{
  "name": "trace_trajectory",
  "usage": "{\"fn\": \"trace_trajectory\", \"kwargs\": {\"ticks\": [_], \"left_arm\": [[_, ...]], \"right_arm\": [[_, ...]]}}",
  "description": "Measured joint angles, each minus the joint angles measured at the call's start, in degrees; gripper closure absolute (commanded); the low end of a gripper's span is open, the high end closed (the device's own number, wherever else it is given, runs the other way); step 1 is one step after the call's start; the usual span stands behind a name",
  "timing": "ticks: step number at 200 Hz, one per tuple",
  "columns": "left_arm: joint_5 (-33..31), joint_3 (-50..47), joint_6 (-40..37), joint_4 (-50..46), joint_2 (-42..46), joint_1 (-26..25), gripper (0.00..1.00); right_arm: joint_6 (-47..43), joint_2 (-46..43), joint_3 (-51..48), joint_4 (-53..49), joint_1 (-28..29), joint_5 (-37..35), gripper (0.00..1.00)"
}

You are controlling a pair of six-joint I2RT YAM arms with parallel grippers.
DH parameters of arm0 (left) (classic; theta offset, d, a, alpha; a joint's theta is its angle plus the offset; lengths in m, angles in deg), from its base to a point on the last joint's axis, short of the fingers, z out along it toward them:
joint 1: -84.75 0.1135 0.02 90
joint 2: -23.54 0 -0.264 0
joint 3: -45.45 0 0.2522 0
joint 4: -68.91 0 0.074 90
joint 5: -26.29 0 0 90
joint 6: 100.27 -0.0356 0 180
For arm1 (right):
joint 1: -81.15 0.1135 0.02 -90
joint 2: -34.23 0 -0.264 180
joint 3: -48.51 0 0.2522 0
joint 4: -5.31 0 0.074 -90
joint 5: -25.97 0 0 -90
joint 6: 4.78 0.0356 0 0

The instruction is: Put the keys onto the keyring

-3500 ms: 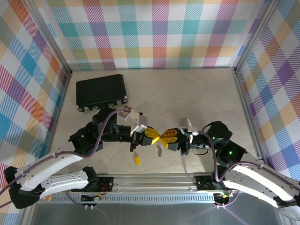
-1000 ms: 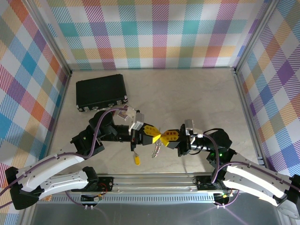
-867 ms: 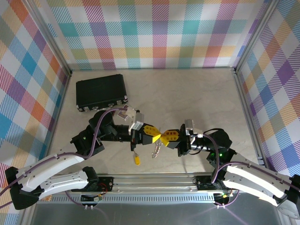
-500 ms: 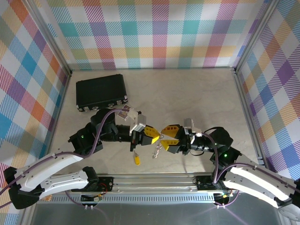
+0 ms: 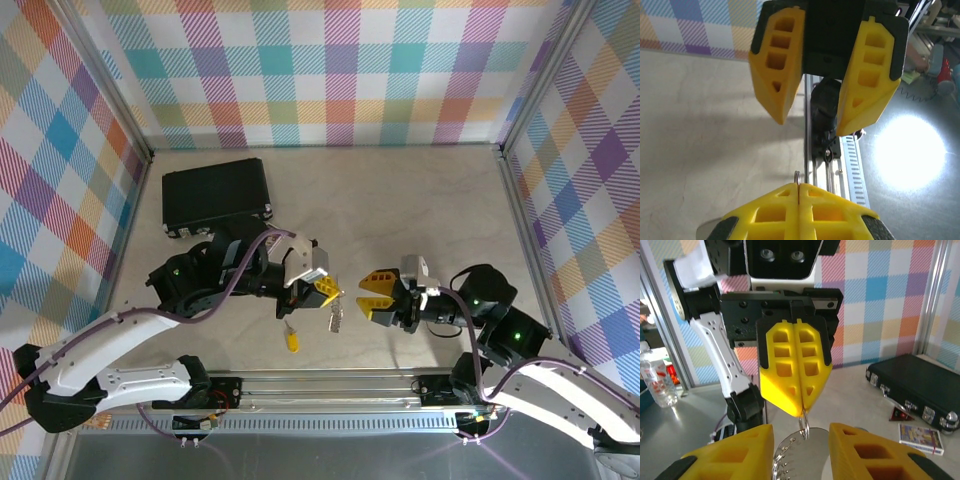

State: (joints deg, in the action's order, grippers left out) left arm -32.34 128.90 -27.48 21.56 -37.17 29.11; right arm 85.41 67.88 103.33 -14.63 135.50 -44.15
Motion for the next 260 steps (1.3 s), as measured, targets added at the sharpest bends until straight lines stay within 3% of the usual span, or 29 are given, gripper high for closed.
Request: {"fn": "trace_trajectory", "kwargs": {"ticks": [134, 181, 212, 236, 260], "left_arm": [[0.02, 0.00, -0.66, -1.25, -2.01, 0.00, 1.00], [-0.02, 0.00, -0.66, -1.42, -2.03, 0.00, 1.00], [-0.04, -0.13, -0.39, -1.46, -2.01, 0.00, 1.00], [0.09, -2.12, 0.94, 1.57, -0.94, 0.00, 0.77], [-0.04, -6.99, 4.44, 7.45, 3.08, -0.02, 0.72]], "right_arm": [[-0.66, 5.84, -0.13, -1.40, 0.00, 1.03, 0.83], [0.28, 6.43, -0.61, 0.15, 0.07, 2.32, 1.00], [0.39, 6.80, -0.61, 0.13, 0.07, 2.54, 1.00], [0.44, 5.81, -1.36, 0.92, 0.07, 2.43, 1.00], [0.85, 3.02, -3.91, 3.58, 0.11, 2.21, 1.00]]}}
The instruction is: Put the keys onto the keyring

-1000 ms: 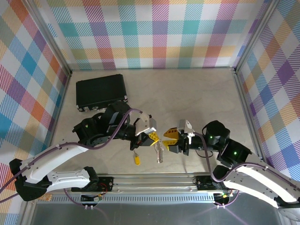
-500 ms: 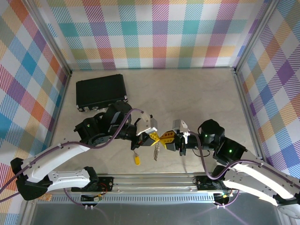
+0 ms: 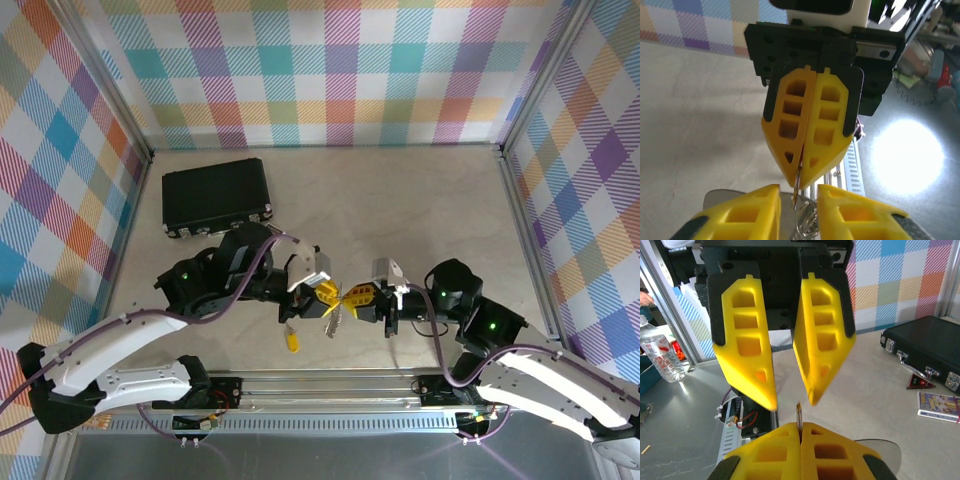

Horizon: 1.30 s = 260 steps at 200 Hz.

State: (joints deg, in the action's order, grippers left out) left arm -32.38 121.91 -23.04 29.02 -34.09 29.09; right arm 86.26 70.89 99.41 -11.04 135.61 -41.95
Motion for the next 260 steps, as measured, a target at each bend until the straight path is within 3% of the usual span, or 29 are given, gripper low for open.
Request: {"fn": "trace_trajectory", "kwargs": {"ticks": [46, 131, 260], "left_arm": [[0.15, -9.70, 8.04, 12.20, 9.51, 0.00, 0.71], [5.18, -9.97, 14.95, 25.24, 6.91, 0.00, 0.70], [7.21, -9.97, 17.86, 33.16, 4.17, 0.00, 0.75]], "right_arm": [[3.80, -4.66, -6.16, 11.06, 0.00, 1.60, 1.00], [11.87, -3.21, -11.23, 33.22, 0.00, 4.15, 1.00], [14.71, -2.10, -12.81, 41.83, 0.00, 2.80, 1.00]]}}
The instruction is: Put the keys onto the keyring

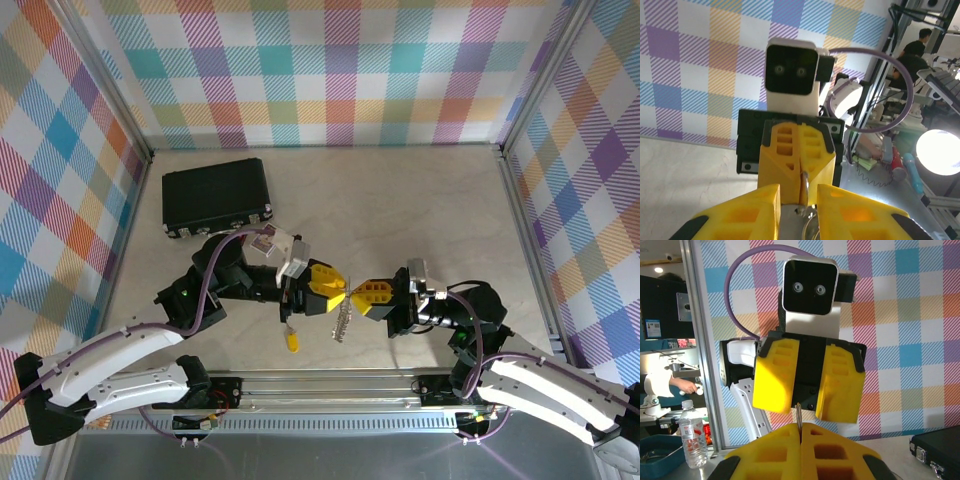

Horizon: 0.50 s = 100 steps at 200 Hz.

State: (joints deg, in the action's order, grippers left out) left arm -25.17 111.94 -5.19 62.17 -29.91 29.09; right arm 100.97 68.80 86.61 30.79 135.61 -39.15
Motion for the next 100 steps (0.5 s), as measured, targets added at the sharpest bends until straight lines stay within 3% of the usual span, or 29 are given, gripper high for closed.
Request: {"fn": "trace_trajectory", "kwargs": {"ticks": [100], "left_arm": [[0.02, -0.94, 1.86, 6.49, -2.95, 0.00, 0.78]], "right_arm": [[2.38, 0.37, -3.04, 7.82, 0.00, -3.48, 1.00]]}}
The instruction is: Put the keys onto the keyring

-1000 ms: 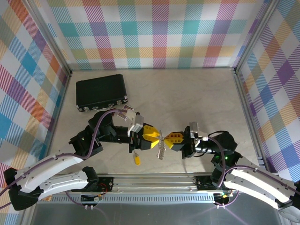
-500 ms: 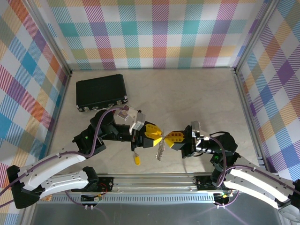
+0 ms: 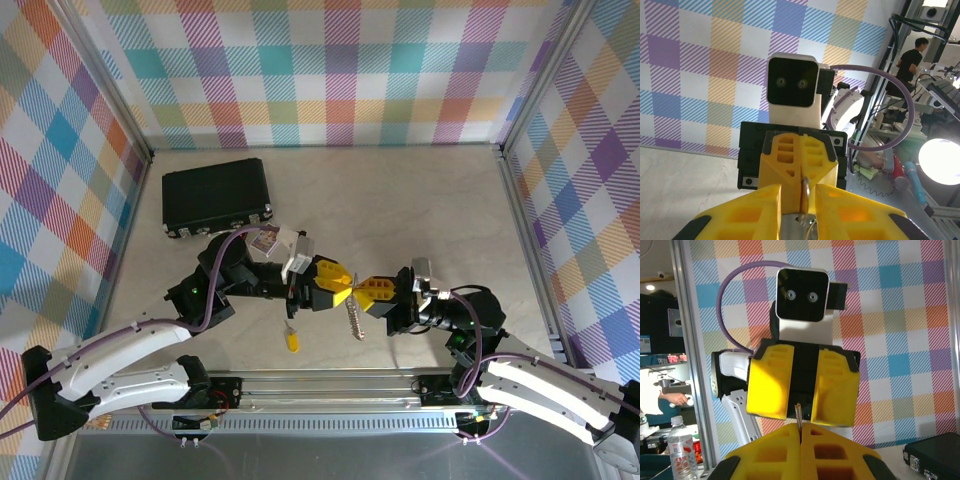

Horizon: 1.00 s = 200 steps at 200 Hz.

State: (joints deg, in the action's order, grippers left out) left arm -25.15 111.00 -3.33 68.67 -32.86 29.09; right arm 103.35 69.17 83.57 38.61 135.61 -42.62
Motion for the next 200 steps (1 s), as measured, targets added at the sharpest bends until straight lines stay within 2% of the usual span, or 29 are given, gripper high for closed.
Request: {"fn": "trace_trajectory", "kwargs": {"ticks": [33, 70, 119, 138, 151, 186, 200], "left_arm": [[0.44, -0.37, 0.83, 1.40, -0.31, 0.00, 0.86], [0.94, -0.61, 1.11, 2.73, -0.48, -0.04, 1.00], [1.49, -0.74, 1.16, 2.91, -0.50, -0.04, 1.00], [1.49, -0.63, -0.07, 1.25, -0.44, -0.04, 1.00], [1.53, -0.07, -1.84, -1.92, -0.44, -0.07, 1.00], [1.44, 4.22, -8.44, -14.45, -0.48, -0.09, 1.00], [1.46, 6.75, -11.34, -19.52, -0.61, -0.09, 1.00]], "right_arm": [[0.39, 0.02, -0.02, 0.94, 0.00, -0.66, 1.00], [0.74, 0.17, -0.22, 1.88, 0.00, -1.16, 1.00], [0.72, 0.15, -0.52, 1.90, 0.00, -1.31, 1.00], [0.15, -0.70, 0.00, -1.55, 0.00, -1.27, 0.80], [-1.31, -1.84, 1.46, -6.62, 0.00, -1.36, 0.71], [-6.08, -6.25, 6.27, -22.64, 0.00, -2.03, 0.63], [-8.50, -7.65, 9.05, -29.81, 0.00, -2.43, 0.62]]}}
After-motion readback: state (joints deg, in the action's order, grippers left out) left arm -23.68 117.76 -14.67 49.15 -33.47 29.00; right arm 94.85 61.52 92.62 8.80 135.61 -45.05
